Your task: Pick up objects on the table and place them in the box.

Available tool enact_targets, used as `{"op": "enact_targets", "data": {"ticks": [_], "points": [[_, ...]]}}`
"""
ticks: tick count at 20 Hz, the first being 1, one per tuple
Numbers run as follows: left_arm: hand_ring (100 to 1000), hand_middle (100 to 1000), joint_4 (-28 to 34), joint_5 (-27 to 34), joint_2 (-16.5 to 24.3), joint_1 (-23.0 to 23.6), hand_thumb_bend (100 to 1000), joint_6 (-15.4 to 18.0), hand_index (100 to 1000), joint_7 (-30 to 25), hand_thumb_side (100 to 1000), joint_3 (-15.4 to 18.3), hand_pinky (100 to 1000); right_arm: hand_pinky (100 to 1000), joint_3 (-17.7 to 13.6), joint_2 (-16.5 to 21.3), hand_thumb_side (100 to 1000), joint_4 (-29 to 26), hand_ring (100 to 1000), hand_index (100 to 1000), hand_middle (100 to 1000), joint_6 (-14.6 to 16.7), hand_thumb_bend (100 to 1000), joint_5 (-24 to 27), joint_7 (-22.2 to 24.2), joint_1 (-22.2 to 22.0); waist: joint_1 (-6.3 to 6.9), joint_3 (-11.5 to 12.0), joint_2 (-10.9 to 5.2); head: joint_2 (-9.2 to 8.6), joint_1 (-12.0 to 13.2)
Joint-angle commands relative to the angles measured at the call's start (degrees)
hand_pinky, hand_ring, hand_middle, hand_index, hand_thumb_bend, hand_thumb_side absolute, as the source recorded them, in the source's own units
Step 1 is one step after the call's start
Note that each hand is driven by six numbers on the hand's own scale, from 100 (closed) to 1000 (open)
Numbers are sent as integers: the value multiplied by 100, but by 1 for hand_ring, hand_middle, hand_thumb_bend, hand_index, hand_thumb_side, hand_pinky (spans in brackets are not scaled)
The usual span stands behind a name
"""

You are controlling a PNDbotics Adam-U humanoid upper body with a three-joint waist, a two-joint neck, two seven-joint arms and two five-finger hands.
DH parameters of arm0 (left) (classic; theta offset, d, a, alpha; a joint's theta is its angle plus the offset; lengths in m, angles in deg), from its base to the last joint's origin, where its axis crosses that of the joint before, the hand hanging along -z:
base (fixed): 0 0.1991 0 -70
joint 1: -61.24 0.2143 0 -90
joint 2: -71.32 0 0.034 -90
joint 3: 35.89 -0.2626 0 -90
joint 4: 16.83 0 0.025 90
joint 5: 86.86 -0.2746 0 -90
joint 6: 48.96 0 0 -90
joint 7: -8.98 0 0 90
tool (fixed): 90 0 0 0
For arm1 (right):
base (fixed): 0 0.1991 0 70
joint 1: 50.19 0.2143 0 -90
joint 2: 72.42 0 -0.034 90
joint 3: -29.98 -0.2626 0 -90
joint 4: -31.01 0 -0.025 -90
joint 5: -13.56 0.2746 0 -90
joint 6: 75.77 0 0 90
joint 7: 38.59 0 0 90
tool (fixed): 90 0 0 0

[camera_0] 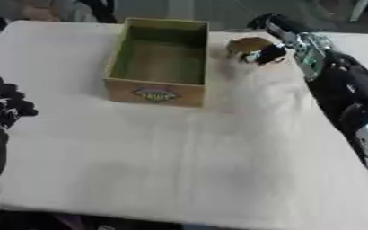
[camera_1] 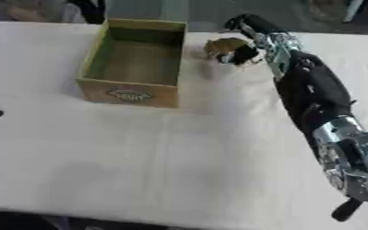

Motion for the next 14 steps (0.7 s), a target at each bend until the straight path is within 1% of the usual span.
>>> {"op": "enact_targets", "data": {"ticks": [1,8,10,13,14], "points": [[512,496,104,29,36,-71,263,1,597,-28,521,6,545,836,-16,123,331,11,851,867,773,-36,449,-73,-93,77,24,12,-63,-60,-21],[512,496,105,32,27,-80,263,-5,597,-33,523,3,546,800,1,102,350,107,818,843,742,-110,446,-144,-189,-14,42,43,-9,-98,-43],[511,495,105,34,24,-78,264,-5,597,-32,523,5,546,781,5,85,359,121,798,829,725,-129,421,-172,-220,-32,48,49,4,-92,-45],[511,495,104,37,18,-81,264,-5,597,-32,524,6,546,718,7,65,368,125,736,795,676,-154,369,-205,-302,-50,50,49,15,-90,-39],[511,495,104,37,17,-82,264,-5,597,-33,524,7,546,713,6,61,368,127,729,793,673,-162,365,-211,-333,-54,50,48,16,-91,-37]]}}
